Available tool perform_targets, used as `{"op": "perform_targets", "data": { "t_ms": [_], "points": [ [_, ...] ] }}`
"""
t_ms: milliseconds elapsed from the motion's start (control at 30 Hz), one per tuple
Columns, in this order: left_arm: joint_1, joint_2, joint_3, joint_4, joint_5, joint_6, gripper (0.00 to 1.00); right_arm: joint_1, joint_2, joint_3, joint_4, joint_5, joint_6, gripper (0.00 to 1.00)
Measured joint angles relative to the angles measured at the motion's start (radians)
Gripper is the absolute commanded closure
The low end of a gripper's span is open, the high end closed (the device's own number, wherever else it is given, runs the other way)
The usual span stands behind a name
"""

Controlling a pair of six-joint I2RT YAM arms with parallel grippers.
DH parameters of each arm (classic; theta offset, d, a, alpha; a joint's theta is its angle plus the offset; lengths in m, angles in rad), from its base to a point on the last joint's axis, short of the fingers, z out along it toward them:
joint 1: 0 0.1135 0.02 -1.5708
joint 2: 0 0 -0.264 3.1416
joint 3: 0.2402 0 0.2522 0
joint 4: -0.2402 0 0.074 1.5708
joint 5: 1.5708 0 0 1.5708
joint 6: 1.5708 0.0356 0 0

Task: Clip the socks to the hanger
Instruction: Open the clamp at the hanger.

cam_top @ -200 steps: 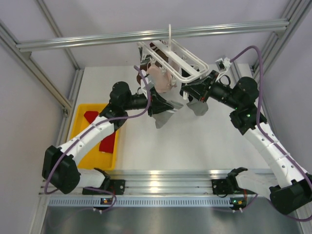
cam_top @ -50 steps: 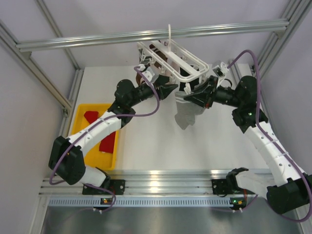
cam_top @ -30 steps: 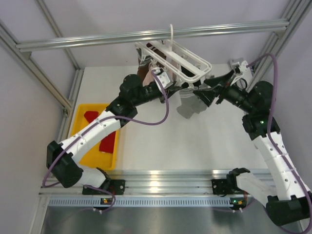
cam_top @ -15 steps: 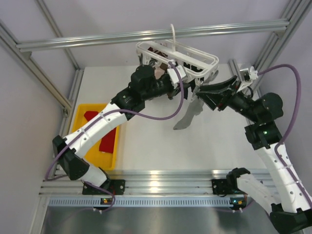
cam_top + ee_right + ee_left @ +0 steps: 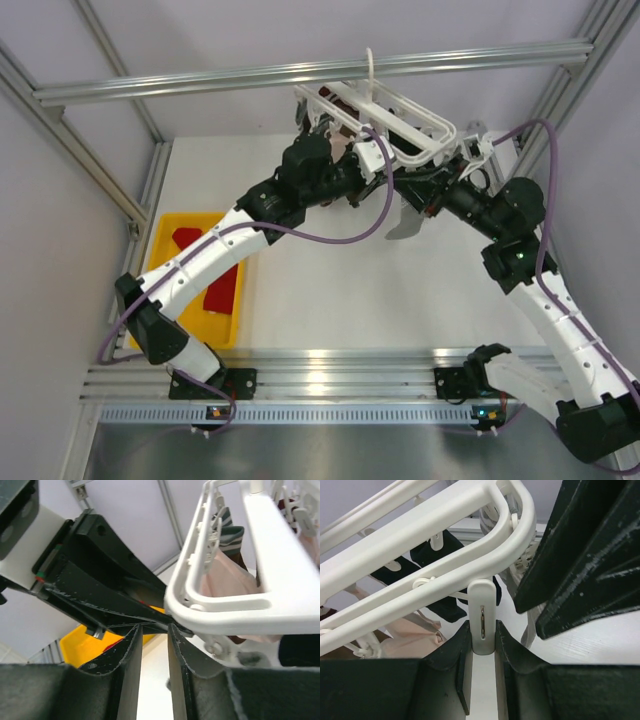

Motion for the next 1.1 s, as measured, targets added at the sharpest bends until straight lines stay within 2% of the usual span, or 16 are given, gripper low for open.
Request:
{"op": "perform_targets", "data": {
  "t_ms": [33, 200, 267, 400, 500, 700, 867, 967, 1067, 1100],
  "points": [
    [0.000, 0.000, -0.001, -0.001, -0.001, 0.001, 1.00, -0.008, 0.000, -0.003, 0.002, 0.008, -0.007, 0.73],
    [0.003, -0.028, -0.039, 0.011, -0.004, 0.010, 1.00, -0.047, 0.002, -0.007, 0.004, 0.023, -0.024, 0.52],
    [0.004, -0.038, -0.049, 0.018, -0.005, 0.012, 1.00, -0.061, 0.002, -0.007, 0.005, 0.015, -0.024, 0.49],
    [0.004, -0.040, -0.061, 0.046, -0.002, 0.012, 1.00, -0.090, 0.024, -0.006, 0.030, -0.038, 0.015, 0.36],
    [0.005, -0.039, -0.070, 0.064, -0.003, 0.012, 1.00, -0.104, 0.057, -0.003, 0.055, -0.089, 0.065, 0.29],
    [0.006, -0.039, -0.116, 0.153, 0.009, 0.012, 1.00, -0.108, 0.080, -0.003, 0.100, -0.116, 0.172, 0.24],
    [0.009, -0.039, -0.138, 0.213, 0.032, 0.011, 1.00, -0.110, 0.079, -0.014, 0.164, -0.102, 0.261, 0.24],
    [0.010, -0.036, -0.138, 0.232, 0.043, 0.010, 1.00, -0.110, 0.079, -0.014, 0.184, -0.078, 0.296, 0.25],
    [0.010, -0.026, -0.138, 0.249, 0.049, -0.001, 1.00, -0.110, 0.079, -0.018, 0.201, -0.039, 0.323, 0.31],
    [0.010, -0.022, -0.138, 0.255, 0.050, -0.007, 1.00, -0.110, 0.079, -0.019, 0.204, -0.024, 0.336, 0.37]
  ]
}}
